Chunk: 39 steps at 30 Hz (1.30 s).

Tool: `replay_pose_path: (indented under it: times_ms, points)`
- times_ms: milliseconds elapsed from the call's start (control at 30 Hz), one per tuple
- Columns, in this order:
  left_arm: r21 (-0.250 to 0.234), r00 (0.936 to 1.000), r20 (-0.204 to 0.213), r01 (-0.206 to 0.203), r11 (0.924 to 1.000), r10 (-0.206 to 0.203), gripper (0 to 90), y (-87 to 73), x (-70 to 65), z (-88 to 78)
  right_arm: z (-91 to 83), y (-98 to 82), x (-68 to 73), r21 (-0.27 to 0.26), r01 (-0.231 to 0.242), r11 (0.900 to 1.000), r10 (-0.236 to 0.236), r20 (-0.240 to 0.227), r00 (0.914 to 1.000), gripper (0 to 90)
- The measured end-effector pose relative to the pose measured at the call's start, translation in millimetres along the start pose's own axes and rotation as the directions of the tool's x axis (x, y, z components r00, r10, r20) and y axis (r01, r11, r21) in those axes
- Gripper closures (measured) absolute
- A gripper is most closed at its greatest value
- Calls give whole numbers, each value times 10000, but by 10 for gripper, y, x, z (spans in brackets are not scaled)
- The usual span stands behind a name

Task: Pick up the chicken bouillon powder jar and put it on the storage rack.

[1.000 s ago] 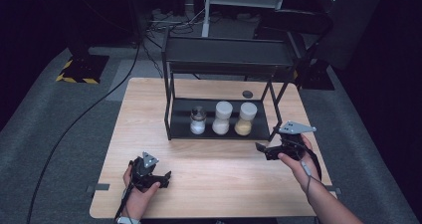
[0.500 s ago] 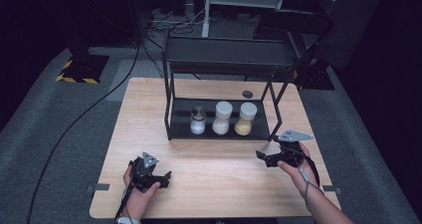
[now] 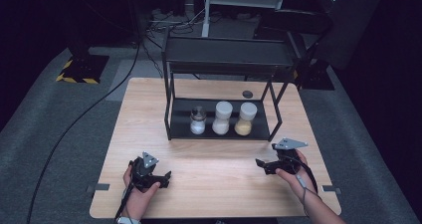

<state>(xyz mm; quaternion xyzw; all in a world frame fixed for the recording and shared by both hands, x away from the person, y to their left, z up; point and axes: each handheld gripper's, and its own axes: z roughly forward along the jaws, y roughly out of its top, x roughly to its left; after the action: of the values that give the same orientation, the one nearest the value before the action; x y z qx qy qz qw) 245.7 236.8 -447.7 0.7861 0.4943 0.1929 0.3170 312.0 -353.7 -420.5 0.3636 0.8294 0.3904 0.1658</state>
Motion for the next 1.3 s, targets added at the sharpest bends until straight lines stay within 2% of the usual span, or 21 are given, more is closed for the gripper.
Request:
replay_pose_path:
  times_ms: [100,567,700,800,1300]
  points:
    - [2,10000,2,-1,10000,1,3,0,1,0,33,-51,1,215,154,9997,-154,15,9999,28]
    - [-1,10000,2,-1,10000,1,4,0,0,0,97,-225,-29,304,-24,9995,25,-25,10000,28]
    - [-4,10000,0,5,10000,-5,3,-2,-1,0,138,-267,-38,523,-142,9985,144,-25,9999,25]
    - [-9,10000,-2,8,10000,-8,3,-3,-1,0,134,-255,-23,700,237,9973,-237,-6,9997,20]
    - [6,10000,-32,57,10000,-57,3,-3,-10,-4,145,-239,-12,767,218,9968,-223,55,9997,1]
